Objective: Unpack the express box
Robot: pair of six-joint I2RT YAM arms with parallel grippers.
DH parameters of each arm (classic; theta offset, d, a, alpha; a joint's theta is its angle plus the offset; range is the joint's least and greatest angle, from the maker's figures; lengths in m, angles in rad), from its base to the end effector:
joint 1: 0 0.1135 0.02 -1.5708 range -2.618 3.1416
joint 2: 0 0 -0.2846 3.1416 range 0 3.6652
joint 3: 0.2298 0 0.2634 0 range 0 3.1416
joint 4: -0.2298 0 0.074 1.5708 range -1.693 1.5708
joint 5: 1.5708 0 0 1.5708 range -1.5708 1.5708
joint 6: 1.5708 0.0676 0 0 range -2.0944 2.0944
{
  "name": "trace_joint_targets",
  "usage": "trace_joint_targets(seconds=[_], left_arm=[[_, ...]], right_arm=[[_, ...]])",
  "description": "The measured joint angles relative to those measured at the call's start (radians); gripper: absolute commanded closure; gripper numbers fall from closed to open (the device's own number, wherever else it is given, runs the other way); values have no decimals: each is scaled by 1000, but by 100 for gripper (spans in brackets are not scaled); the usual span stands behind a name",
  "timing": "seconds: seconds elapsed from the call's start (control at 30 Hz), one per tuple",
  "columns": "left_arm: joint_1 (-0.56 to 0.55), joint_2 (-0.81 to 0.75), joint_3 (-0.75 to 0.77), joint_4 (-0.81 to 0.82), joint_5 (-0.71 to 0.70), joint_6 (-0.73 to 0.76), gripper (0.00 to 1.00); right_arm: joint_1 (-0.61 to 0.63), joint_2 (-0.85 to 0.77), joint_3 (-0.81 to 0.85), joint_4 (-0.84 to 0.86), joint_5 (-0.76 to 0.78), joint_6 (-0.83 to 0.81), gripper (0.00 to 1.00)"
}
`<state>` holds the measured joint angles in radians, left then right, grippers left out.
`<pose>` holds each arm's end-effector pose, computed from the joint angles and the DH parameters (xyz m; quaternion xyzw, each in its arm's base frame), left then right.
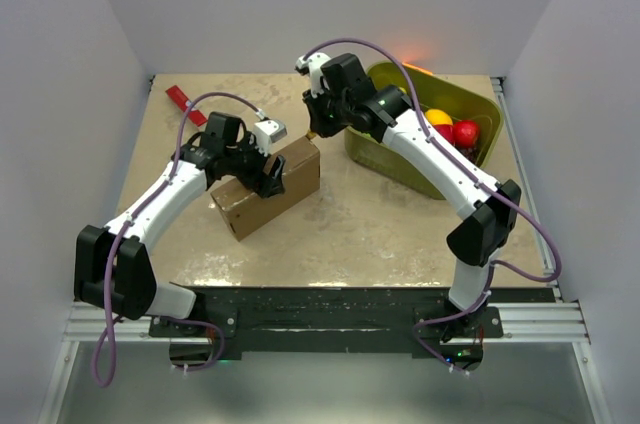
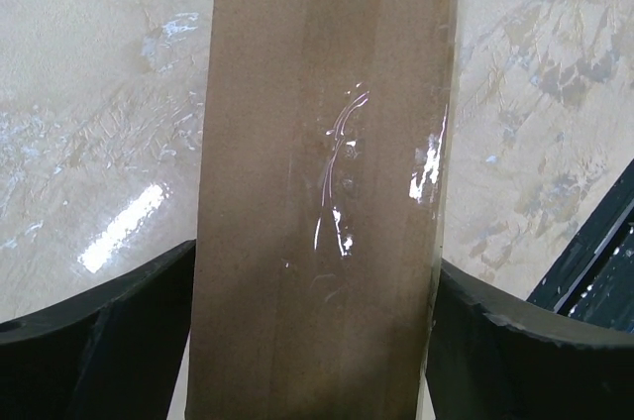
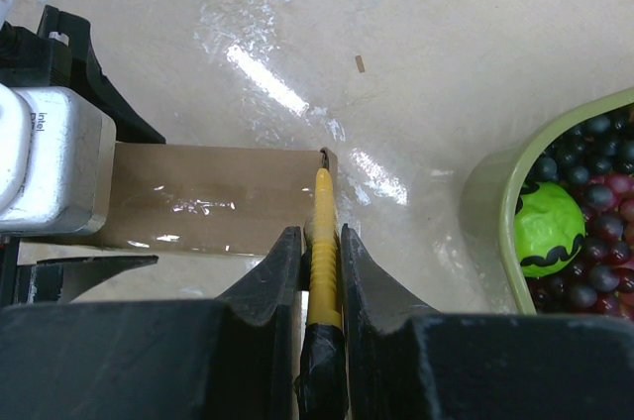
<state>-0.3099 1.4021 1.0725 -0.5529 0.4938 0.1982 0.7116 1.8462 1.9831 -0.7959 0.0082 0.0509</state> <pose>0.2941 -0.1278 0.2647 0.3092 0.8628 -0.2480 0.3138 0.3451 0.2969 0.3951 -0.2895 0.8499 0.1604 0.4100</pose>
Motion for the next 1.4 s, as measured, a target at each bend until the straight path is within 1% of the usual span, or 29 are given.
trace_joint_targets(seconds=[0.23,0.53,0.7,1.07,1.2,1.3,1.37,1.4], left_arm=[[0,0,-2,11,-7,-6,21],[-2,0,-3,16,-12,-7,27],[-2,0,-3,21,-19,-16,27],[-3,0,-4,21,-18,-19,28],[-3,0,-5,31,-26,-25,23],[-1,-1,-10,43,-27,-33,17],[-1,-3,-17,52,-26,-40,14],[-1,-5,-19,56,-26,-42,12]], right_arm=[[0,-8,-4,-35,0,-9,100],[3,-82,-50,-76,-4,-7,100],[18,-85,-53,-84,1,-9,100],[38,-151,-127,-90,27,-30,100],[44,-192,-126,-121,19,-49,100],[54,-261,-135,-125,18,-95,100],[56,-352,-214,-76,5,-151,100],[56,-418,-288,-29,-9,-197,100]])
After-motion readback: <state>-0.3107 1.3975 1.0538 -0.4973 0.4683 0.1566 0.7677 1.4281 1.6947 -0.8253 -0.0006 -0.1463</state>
